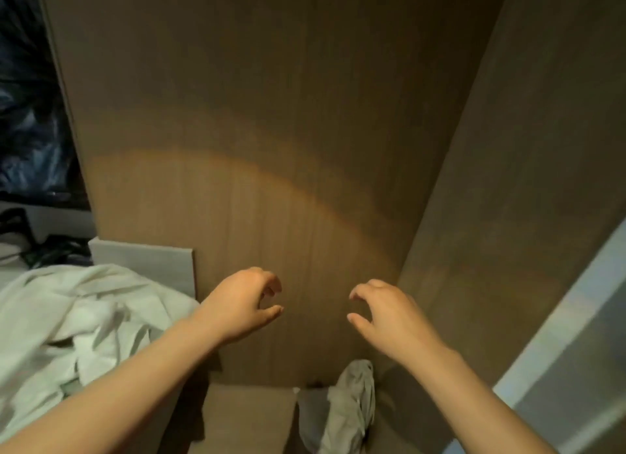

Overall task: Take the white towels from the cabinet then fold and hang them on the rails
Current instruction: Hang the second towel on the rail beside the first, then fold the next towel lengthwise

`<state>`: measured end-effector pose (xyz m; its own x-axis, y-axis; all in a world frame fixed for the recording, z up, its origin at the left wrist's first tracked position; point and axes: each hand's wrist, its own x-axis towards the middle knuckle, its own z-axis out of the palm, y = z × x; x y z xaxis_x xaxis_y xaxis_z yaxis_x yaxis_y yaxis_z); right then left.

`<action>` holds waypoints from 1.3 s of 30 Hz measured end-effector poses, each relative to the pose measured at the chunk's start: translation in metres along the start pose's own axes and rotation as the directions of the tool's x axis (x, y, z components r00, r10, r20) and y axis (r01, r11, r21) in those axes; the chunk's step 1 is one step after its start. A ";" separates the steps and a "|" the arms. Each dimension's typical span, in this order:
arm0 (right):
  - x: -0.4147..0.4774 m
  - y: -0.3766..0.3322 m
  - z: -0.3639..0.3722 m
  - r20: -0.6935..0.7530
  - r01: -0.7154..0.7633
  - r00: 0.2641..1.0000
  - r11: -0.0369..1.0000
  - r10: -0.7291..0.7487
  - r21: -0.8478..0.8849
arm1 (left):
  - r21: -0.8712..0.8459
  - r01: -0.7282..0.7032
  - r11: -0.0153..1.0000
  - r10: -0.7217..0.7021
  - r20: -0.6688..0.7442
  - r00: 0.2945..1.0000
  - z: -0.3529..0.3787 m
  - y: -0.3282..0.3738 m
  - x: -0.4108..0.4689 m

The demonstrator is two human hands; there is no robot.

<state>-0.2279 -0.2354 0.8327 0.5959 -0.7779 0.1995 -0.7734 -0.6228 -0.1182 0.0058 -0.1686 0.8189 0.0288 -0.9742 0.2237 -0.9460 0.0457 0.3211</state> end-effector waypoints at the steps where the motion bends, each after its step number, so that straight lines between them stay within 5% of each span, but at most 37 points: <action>1: -0.009 0.002 0.017 0.055 -0.009 0.998 1.000 0.009 0.009 | 0.015 0.019 1.000 -0.020 0.040 0.999 0.017 -0.002 -0.009; 10: -0.072 0.010 0.119 0.343 -0.141 0.936 0.977 0.079 0.161 | -0.035 0.224 0.974 -0.206 0.272 0.940 0.123 -0.001 -0.096; 20: -0.115 -0.017 0.178 0.542 -0.237 0.839 0.928 0.046 0.288 | -0.129 0.424 0.897 -0.368 0.316 0.875 0.154 0.005 -0.176; 39: -0.095 -0.170 0.162 0.415 -0.009 0.893 0.916 -0.172 0.400 | -0.268 0.604 0.750 -0.609 0.075 0.790 0.063 -0.079 -0.289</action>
<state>-0.1174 -0.0693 0.6761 0.7552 -0.6226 -0.2050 -0.6278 -0.5970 -0.4994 0.0519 0.0958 0.6709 0.5747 -0.8136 -0.0878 -0.6059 -0.4952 0.6226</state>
